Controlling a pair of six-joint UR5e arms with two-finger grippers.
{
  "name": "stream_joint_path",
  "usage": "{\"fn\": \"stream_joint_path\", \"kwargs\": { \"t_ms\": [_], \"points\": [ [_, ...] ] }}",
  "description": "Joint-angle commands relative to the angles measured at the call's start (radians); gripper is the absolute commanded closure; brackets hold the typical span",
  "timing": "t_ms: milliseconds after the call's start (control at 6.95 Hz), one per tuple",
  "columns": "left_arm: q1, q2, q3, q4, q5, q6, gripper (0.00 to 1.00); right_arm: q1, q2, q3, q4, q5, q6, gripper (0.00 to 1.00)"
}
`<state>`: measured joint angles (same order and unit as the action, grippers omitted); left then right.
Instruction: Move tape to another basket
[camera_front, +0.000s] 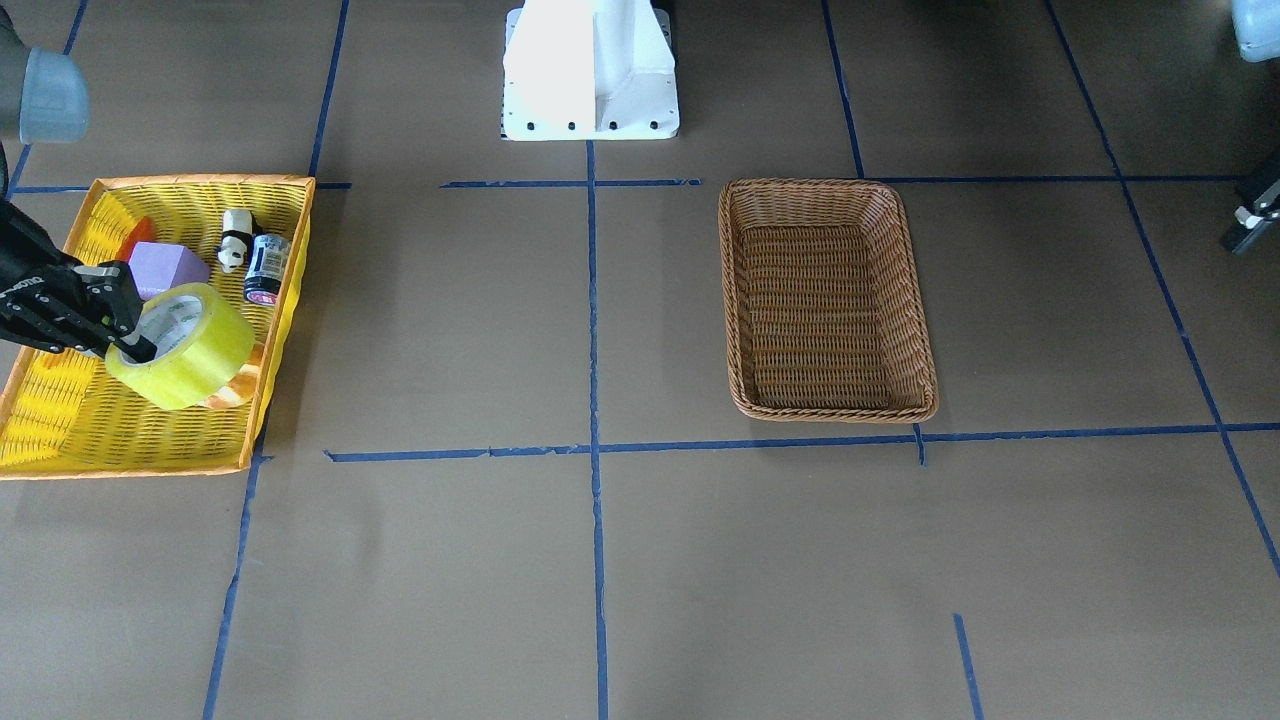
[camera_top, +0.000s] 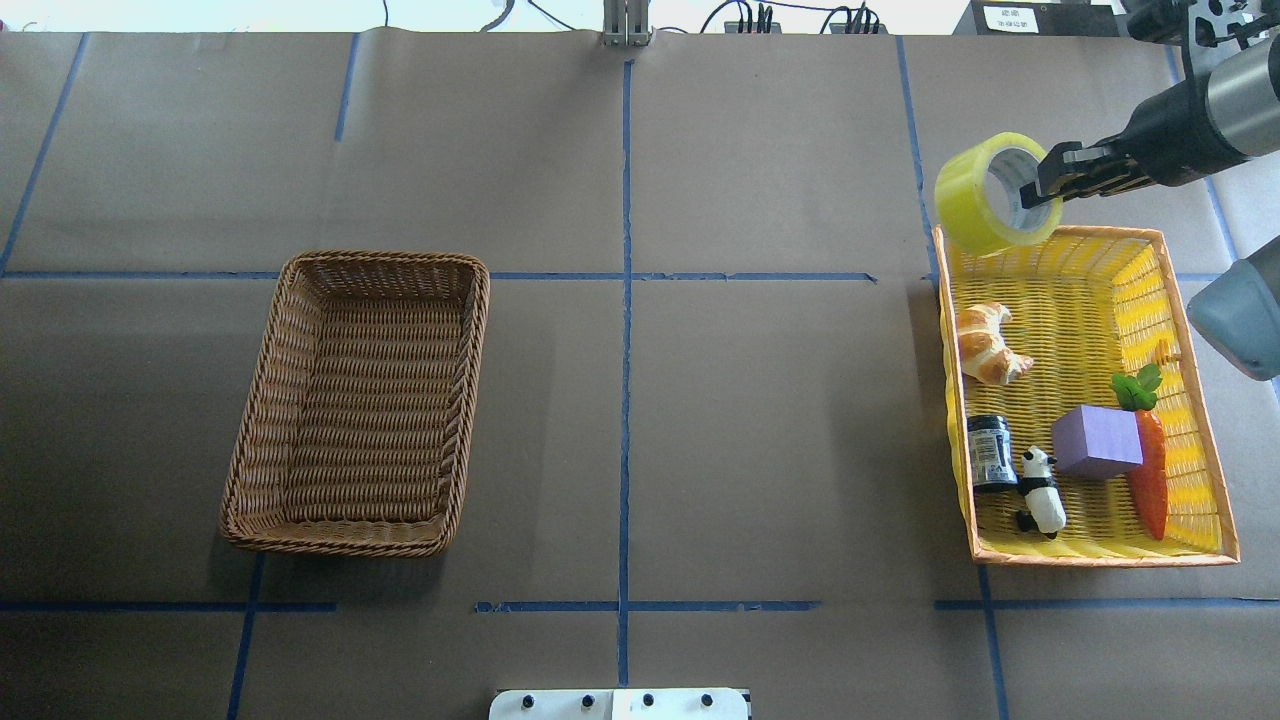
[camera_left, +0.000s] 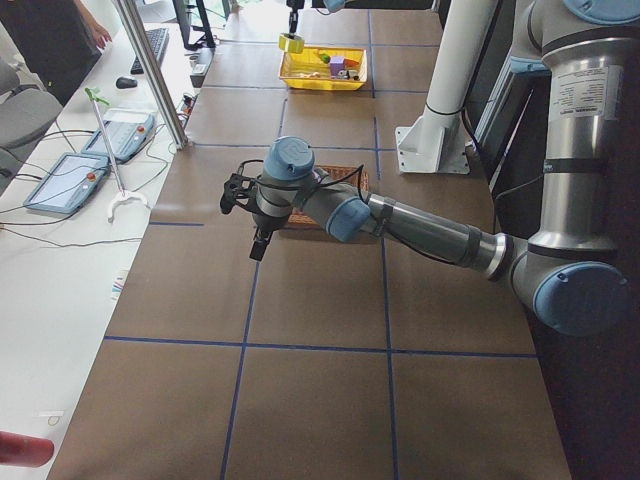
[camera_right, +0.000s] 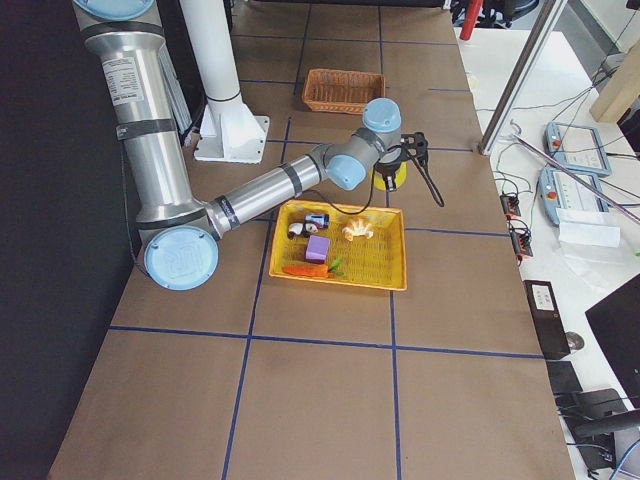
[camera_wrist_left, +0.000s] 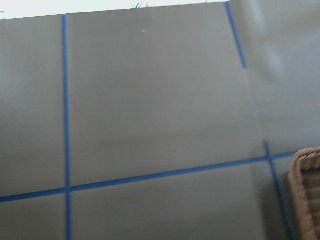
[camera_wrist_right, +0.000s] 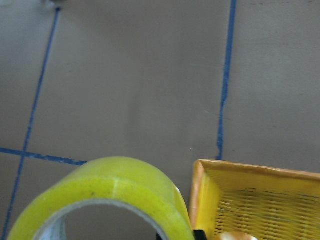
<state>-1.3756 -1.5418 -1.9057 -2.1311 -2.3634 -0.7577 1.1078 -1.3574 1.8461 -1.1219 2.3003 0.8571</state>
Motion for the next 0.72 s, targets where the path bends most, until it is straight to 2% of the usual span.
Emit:
{"fn": "stream_joint_path", "kwargs": {
  "t_ms": [0,144,432,576],
  "points": [
    [0.041,-0.004,-0.01,-0.291,-0.005,-0.437,0.0,-0.076,0.008,0.012,0.283,-0.033,0.304,1.0],
    [0.071,-0.004,-0.013,-0.449,-0.007,-0.601,0.0,-0.118,0.008,0.018,0.383,-0.063,0.404,1.0],
    [0.145,-0.087,-0.027,-0.634,-0.004,-0.965,0.0,-0.178,0.008,0.034,0.596,-0.096,0.581,1.0],
    [0.206,-0.104,-0.038,-0.727,-0.002,-1.036,0.0,-0.212,0.008,0.065,0.623,-0.094,0.585,1.0]
  ]
}}
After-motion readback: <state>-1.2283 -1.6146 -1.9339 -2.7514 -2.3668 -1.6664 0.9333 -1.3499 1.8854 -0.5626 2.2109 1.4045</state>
